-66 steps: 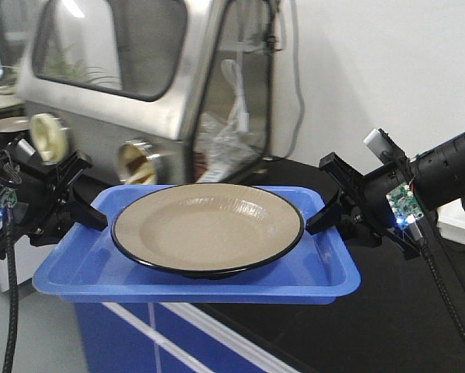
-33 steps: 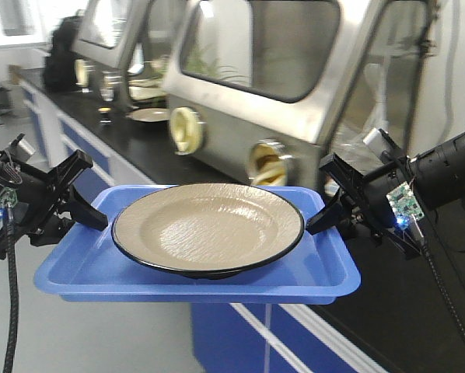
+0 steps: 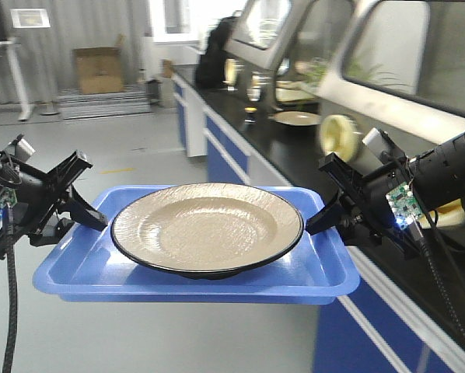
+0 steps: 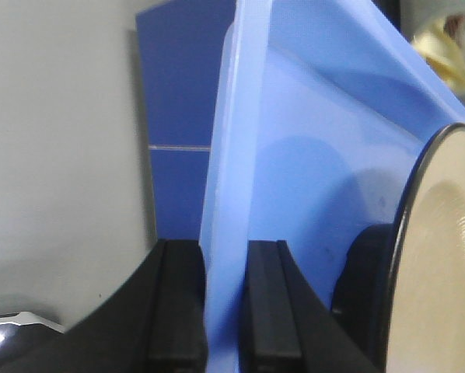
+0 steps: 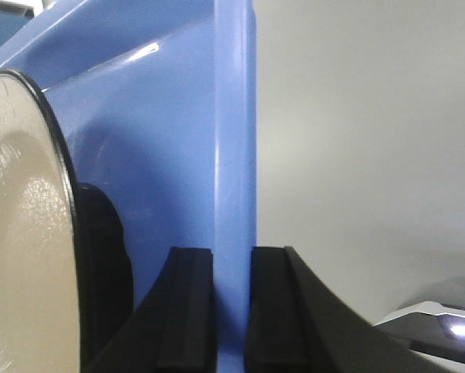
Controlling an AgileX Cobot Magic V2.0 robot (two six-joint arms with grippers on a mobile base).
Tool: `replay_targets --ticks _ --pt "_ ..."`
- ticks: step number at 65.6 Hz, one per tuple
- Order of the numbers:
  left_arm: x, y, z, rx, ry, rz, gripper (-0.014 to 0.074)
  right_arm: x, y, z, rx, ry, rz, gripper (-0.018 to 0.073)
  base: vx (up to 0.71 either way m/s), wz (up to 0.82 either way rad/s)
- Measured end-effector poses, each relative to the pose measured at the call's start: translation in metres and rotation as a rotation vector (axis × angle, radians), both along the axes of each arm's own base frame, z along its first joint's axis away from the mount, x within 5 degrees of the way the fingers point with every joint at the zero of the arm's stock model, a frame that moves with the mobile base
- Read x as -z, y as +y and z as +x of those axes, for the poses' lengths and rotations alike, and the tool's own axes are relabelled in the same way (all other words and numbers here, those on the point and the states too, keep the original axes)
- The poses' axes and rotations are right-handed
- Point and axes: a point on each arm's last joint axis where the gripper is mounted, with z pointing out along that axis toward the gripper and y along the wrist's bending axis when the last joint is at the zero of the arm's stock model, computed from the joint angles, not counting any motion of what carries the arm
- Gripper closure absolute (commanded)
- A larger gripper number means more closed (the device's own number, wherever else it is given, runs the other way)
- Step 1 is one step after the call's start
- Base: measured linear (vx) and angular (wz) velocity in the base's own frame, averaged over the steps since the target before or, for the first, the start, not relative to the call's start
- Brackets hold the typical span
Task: Place disk in tray to left cabinet
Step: 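Hold the tray level with both grippers while driving to the cabinet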
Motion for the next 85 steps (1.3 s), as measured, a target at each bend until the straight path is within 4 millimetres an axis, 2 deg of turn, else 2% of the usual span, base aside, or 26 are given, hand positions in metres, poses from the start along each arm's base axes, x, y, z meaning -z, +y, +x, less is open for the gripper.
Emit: replay_targets --ticks 33,85 --pt "0.0000 0.0000 0.0000 0.000 0.000 0.000 0.0597 0.0000 0.0001 -0.0003 -0.002 0.002 0.001 0.0564 0.22 0.49" --pt "0.0000 0.0000 0.0000 0.000 0.000 0.000 0.0597 0.0001 0.0001 -0.0005 -0.004 0.004 0.000 0.0564 0.39 0.19"
